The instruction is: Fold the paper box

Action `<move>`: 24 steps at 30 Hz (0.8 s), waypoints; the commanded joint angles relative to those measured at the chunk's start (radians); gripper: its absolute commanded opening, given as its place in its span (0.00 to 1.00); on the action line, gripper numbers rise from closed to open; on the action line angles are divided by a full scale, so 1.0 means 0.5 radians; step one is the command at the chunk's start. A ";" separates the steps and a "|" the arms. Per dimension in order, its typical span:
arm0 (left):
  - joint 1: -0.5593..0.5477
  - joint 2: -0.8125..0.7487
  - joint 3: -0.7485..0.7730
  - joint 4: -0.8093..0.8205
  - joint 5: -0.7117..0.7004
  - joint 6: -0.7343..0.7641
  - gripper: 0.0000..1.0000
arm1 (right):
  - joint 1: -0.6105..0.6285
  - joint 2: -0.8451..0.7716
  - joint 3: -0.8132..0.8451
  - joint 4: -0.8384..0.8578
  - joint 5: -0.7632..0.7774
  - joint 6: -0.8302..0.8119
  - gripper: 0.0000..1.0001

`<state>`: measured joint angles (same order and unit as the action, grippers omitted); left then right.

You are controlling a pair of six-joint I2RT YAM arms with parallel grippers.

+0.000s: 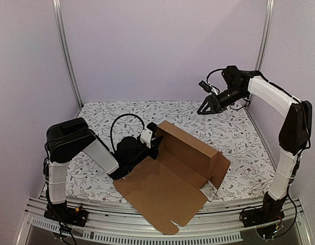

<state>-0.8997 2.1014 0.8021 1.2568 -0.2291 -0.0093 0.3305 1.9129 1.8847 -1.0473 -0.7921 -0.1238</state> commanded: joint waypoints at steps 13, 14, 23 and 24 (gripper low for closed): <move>-0.146 0.127 0.096 -0.066 -0.391 0.182 0.06 | 0.026 -0.223 -0.394 0.075 0.419 -0.193 0.59; -0.152 0.134 0.105 -0.065 -0.398 0.185 0.06 | 0.026 -0.136 -0.327 0.064 0.407 -0.175 0.58; -0.181 0.163 0.204 -0.162 -0.539 0.219 0.05 | 0.160 0.486 0.076 -0.134 0.255 -0.110 0.57; -0.185 0.170 0.212 -0.163 -0.562 0.221 0.05 | 0.171 0.493 0.081 -0.141 0.257 -0.111 0.57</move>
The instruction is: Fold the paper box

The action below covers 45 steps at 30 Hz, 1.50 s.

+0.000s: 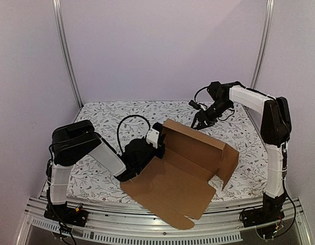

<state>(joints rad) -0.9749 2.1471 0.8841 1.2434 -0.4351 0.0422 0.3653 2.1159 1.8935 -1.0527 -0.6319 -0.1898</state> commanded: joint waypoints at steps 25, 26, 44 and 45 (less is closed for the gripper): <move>-0.367 -1.058 -0.722 -0.762 -0.283 0.135 0.51 | -0.657 -0.950 -1.024 -0.084 0.214 -0.424 0.66; -0.395 -1.195 -0.704 -0.936 -0.273 0.126 0.54 | -0.658 -1.005 -1.076 -0.085 0.265 -0.448 0.66; -0.180 -1.013 1.077 -3.130 0.813 0.492 0.67 | -0.358 -1.666 -1.761 -0.093 0.413 -0.896 0.73; -0.168 -0.933 1.150 -3.155 0.833 0.515 0.67 | -0.308 -1.655 -1.779 -0.080 0.425 -0.894 0.73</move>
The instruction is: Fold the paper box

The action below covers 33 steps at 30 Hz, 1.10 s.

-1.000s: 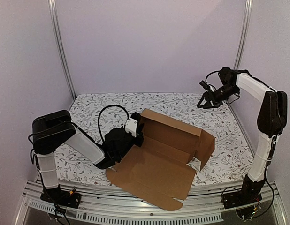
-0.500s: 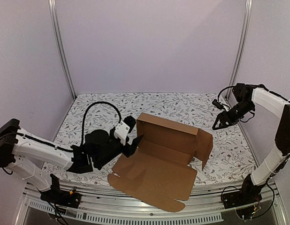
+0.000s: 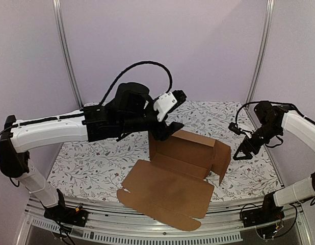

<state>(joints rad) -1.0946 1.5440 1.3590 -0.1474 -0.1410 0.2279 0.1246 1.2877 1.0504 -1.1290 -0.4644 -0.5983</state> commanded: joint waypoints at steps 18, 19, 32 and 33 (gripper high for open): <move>0.188 0.464 0.180 -0.428 0.409 0.147 0.58 | 0.662 0.439 0.278 0.385 0.096 0.057 0.70; 0.191 0.433 0.140 -0.417 0.375 0.135 0.58 | 0.671 0.496 0.331 0.400 0.078 0.066 0.69; 0.202 0.075 -0.376 -0.210 0.067 -0.190 0.50 | 0.826 0.850 0.565 0.779 -0.071 0.019 0.63; 0.204 0.073 -0.397 -0.194 0.055 -0.199 0.50 | 0.846 0.872 0.565 0.812 -0.057 0.019 0.63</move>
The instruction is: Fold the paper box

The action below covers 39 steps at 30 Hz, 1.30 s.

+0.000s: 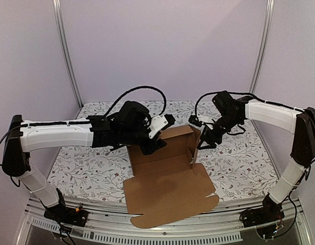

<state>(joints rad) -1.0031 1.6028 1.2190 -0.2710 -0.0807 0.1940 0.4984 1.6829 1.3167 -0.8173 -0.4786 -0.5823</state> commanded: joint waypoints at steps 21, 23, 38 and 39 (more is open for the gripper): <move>0.014 -0.107 -0.010 -0.058 0.103 -0.188 0.57 | 0.130 -0.011 -0.242 0.906 -0.046 0.211 0.50; 0.017 -0.134 0.079 -0.129 0.201 -0.221 0.60 | 0.131 -0.001 -0.247 0.907 -0.051 0.203 0.50; 0.477 -0.002 0.385 -0.137 0.530 -0.614 0.57 | 0.066 0.005 -0.213 0.905 -0.097 0.136 0.51; 0.494 0.042 0.423 -0.178 0.532 -0.610 0.56 | 0.045 0.006 -0.203 0.890 -0.113 0.125 0.52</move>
<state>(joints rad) -0.8032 1.5539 1.3811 -0.3042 0.1764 -0.0601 0.5533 1.6966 1.1862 -0.3656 -0.4965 -0.5011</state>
